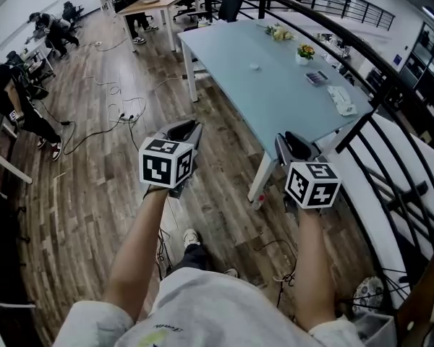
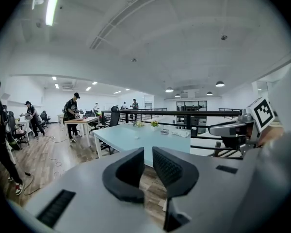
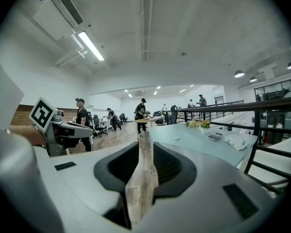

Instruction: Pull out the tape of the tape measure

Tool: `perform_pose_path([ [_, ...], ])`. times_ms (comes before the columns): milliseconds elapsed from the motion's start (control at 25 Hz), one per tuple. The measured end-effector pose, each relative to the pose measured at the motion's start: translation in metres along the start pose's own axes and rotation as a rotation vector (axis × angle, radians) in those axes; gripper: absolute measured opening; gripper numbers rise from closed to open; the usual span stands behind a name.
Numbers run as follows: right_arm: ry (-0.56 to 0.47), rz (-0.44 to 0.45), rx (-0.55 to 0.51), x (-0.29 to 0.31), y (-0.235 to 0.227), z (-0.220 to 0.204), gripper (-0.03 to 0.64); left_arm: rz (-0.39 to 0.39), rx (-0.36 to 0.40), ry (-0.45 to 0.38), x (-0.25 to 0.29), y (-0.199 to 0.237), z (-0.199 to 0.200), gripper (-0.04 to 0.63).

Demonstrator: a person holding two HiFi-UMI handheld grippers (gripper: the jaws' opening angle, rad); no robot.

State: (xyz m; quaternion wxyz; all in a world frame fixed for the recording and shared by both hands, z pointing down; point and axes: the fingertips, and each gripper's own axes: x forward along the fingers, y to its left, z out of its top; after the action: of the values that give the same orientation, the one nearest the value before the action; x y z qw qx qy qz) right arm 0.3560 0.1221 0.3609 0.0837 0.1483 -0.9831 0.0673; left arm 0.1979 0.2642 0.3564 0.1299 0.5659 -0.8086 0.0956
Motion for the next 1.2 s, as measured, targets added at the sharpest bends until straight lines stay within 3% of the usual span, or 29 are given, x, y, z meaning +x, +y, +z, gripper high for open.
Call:
perform_pose_path([
  [680, 0.022, -0.113, 0.017, 0.106, -0.013, 0.026, 0.202, -0.132, 0.027, 0.013, 0.102, 0.081, 0.034, 0.137],
  [1200, 0.009, -0.194, 0.043, 0.173, -0.003, 0.048, 0.248, -0.222, 0.035, 0.001, 0.153, 0.143, 0.057, 0.187],
])
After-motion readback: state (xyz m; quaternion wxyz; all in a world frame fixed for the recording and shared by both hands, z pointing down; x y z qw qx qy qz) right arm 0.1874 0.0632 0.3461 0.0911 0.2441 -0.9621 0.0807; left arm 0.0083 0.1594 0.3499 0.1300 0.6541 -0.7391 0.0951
